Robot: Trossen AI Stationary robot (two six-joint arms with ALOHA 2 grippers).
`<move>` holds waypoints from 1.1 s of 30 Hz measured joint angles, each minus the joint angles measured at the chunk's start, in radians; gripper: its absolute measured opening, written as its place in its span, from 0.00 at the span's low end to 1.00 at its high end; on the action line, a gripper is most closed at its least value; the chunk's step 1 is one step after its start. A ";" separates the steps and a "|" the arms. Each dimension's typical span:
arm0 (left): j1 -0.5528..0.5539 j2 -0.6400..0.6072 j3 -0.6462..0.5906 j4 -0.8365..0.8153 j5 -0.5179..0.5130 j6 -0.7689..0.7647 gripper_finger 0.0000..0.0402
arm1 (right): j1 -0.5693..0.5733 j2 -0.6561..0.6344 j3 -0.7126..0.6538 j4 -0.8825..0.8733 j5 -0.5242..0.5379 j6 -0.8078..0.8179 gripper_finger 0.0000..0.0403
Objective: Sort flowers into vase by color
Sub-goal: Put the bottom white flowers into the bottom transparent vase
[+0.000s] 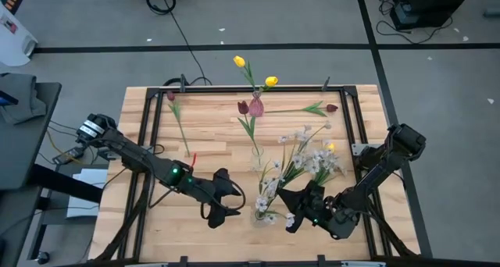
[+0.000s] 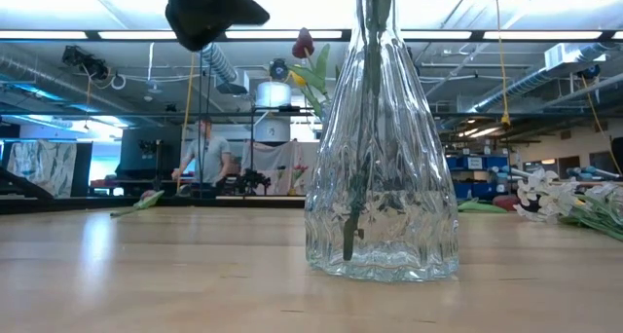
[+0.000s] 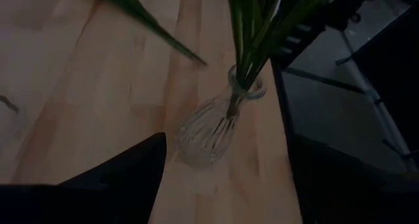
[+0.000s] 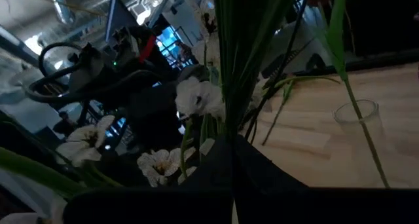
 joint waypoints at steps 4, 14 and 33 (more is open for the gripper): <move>0.001 0.023 0.000 0.024 0.004 0.015 0.81 | -0.019 0.000 0.000 -0.003 -0.043 -0.059 0.01; 0.012 0.074 -0.001 0.108 -0.027 0.034 0.81 | -0.037 -0.001 0.001 -0.023 -0.126 -0.205 0.01; -0.003 0.337 0.000 0.457 -0.053 0.013 0.81 | -0.010 0.011 0.000 -0.245 -0.241 -0.159 0.01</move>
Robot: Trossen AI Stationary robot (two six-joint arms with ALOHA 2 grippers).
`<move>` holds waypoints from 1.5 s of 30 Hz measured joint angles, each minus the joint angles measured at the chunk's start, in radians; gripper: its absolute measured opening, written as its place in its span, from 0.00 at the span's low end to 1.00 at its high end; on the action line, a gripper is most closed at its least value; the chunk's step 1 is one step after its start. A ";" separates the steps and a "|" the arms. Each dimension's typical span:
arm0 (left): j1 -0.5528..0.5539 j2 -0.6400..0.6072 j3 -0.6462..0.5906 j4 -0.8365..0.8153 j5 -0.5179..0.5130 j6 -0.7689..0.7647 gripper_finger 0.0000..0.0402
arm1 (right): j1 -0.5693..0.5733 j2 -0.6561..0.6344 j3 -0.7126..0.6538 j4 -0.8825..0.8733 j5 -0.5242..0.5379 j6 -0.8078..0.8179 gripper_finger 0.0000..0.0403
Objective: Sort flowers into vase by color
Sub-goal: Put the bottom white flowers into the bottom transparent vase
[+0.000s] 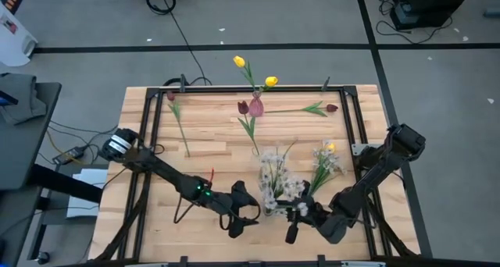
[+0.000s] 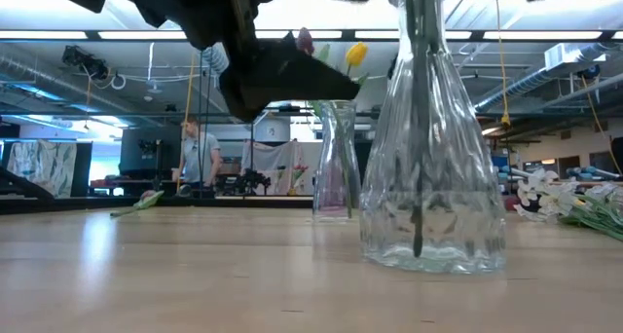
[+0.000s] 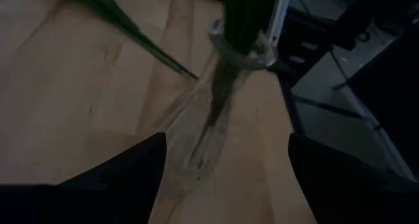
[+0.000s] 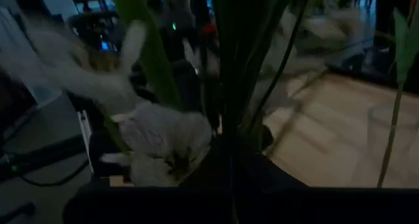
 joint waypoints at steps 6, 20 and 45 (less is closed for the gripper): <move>-0.007 -0.013 0.000 -0.004 -0.063 -0.018 0.81 | 0.000 0.085 0.000 0.053 -0.025 0.030 0.01; -0.014 -0.033 0.002 -0.002 -0.086 -0.022 0.81 | 0.015 0.186 0.000 0.170 -0.036 0.048 0.01; -0.014 -0.034 0.002 -0.006 -0.009 -0.080 0.81 | 0.030 0.147 0.000 0.218 -0.051 -0.139 0.53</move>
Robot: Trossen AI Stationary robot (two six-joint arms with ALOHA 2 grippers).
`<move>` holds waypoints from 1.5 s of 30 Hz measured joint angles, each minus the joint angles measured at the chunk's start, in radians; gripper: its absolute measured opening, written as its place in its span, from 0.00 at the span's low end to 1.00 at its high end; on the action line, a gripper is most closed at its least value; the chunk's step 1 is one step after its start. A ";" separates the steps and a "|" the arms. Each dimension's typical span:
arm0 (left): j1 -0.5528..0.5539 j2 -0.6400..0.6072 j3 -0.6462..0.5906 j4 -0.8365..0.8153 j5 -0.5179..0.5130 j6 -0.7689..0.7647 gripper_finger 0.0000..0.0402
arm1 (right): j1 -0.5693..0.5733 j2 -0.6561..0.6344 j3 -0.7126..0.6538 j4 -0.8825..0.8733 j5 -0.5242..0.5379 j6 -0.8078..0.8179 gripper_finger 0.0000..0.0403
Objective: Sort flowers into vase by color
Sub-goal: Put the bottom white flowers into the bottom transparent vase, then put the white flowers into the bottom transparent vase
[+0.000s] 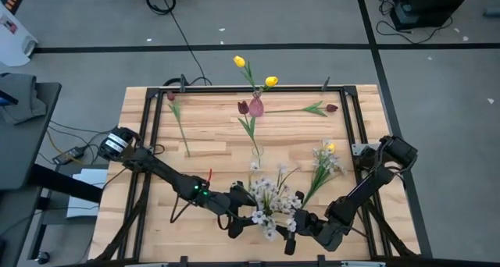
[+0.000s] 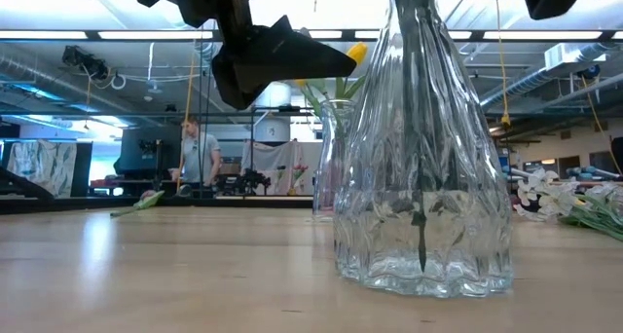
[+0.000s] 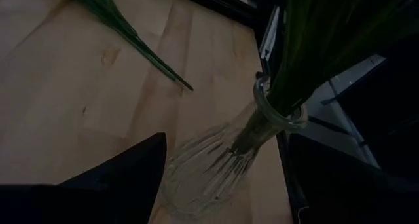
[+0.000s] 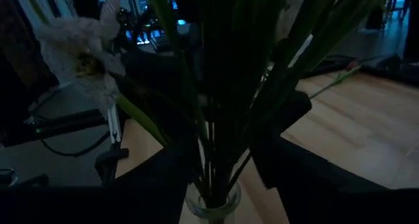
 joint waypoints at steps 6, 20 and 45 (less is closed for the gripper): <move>0.000 0.000 0.000 -0.007 0.038 -0.002 0.81 | 0.001 -0.036 0.000 -0.118 -0.020 0.046 0.61; 0.003 -0.137 0.000 -0.301 0.068 -0.036 0.81 | 0.046 -0.267 0.000 -0.642 -0.116 0.355 0.71; 0.021 -0.566 0.000 -1.002 0.056 -0.555 0.81 | 0.058 -0.731 0.000 -1.136 -0.218 0.997 0.69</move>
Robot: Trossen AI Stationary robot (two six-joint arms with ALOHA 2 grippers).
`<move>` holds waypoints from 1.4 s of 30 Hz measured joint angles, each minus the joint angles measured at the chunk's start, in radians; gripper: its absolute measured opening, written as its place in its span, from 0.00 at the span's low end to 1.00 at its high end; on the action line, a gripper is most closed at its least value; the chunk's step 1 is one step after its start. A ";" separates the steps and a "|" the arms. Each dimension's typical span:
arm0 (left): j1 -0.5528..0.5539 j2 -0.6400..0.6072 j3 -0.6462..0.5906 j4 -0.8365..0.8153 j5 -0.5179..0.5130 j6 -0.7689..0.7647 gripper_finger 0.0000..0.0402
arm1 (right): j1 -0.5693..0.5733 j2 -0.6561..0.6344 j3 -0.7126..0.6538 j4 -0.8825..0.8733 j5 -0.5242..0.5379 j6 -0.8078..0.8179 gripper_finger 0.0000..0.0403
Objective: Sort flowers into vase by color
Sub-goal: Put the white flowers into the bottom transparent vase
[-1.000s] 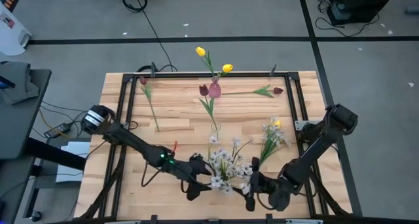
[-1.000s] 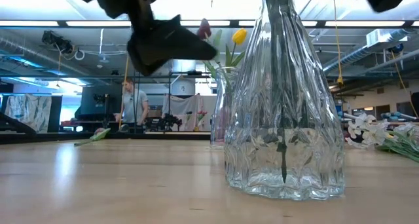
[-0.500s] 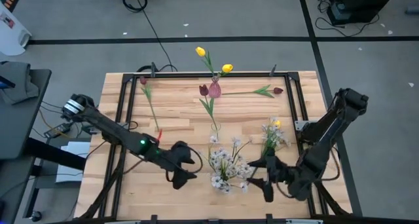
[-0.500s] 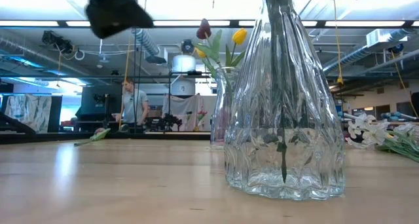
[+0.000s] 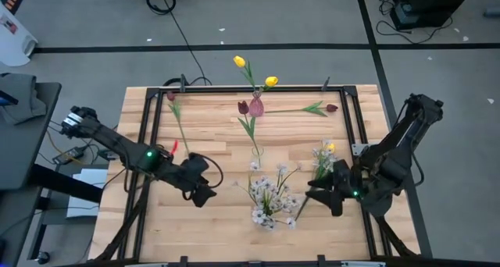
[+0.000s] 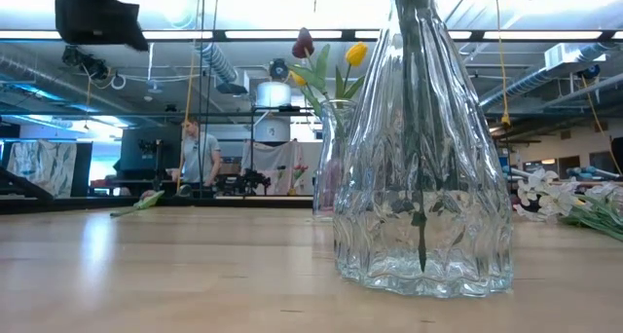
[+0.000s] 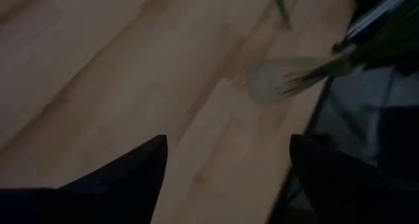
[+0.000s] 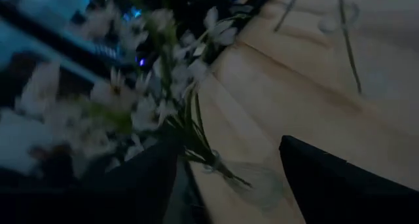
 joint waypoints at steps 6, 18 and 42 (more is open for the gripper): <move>0.023 0.003 0.000 -0.007 0.002 -0.176 0.81 | -0.034 -0.002 0.000 -0.017 -0.067 0.212 0.67; 0.149 0.005 0.000 -0.263 0.054 -0.282 0.81 | -0.215 0.078 0.001 -0.230 -0.552 0.880 0.66; 0.196 0.006 0.000 -0.138 0.053 -0.271 0.81 | -0.573 0.257 -0.123 -0.417 -0.965 0.937 0.60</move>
